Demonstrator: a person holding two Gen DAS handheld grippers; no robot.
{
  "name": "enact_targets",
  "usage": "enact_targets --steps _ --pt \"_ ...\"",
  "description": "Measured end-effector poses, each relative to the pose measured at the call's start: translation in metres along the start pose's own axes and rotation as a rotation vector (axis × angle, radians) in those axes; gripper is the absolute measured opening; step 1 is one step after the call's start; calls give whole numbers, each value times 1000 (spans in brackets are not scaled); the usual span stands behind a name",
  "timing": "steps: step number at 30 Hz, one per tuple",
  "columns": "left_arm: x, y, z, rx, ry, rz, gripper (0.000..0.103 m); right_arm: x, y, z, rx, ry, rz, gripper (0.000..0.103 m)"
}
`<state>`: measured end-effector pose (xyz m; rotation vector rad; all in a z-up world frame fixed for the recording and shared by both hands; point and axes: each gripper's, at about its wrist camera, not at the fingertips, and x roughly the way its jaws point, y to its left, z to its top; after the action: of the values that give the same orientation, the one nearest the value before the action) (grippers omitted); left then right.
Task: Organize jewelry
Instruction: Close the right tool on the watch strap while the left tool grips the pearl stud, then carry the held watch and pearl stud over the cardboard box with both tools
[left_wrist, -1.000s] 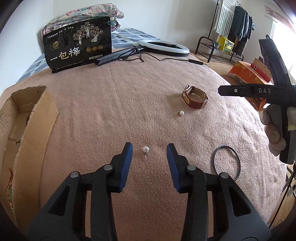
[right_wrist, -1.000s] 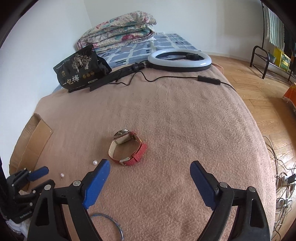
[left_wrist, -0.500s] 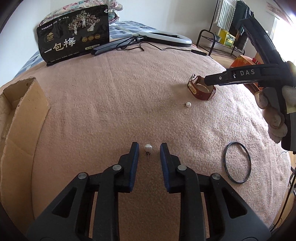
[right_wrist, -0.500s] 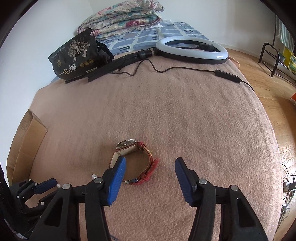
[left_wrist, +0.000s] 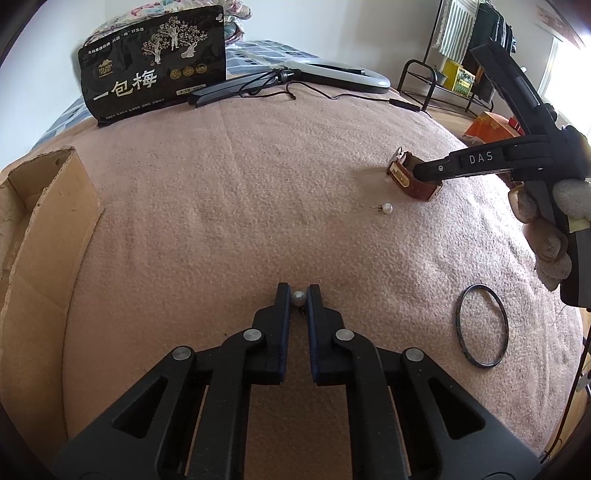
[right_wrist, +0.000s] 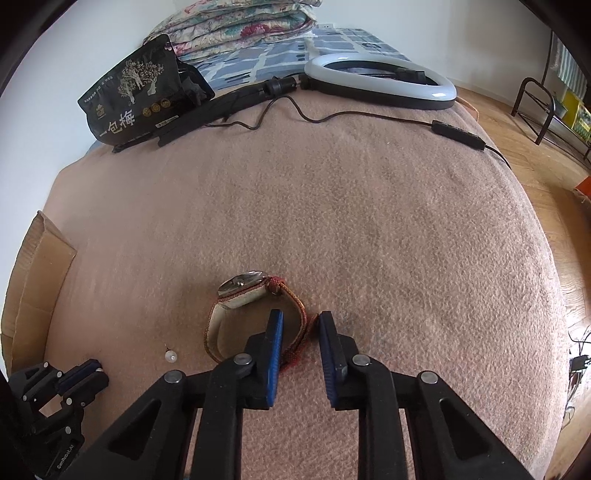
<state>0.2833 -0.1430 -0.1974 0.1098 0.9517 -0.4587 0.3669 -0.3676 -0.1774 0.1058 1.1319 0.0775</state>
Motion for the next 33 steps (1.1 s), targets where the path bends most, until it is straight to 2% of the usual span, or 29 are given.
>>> enact_targets --steps 4,15,33 --pt "-5 0 0 -1 -5 0 7 -4 3 0 -3 -13 -16 8" --pt "-29 -1 -1 -6 -40 1 7 -24 8 -7 -8 -44 -32 7" --pt "-99 5 -7 -41 -142 14 7 -89 38 -36 -64 -118 -11 7"
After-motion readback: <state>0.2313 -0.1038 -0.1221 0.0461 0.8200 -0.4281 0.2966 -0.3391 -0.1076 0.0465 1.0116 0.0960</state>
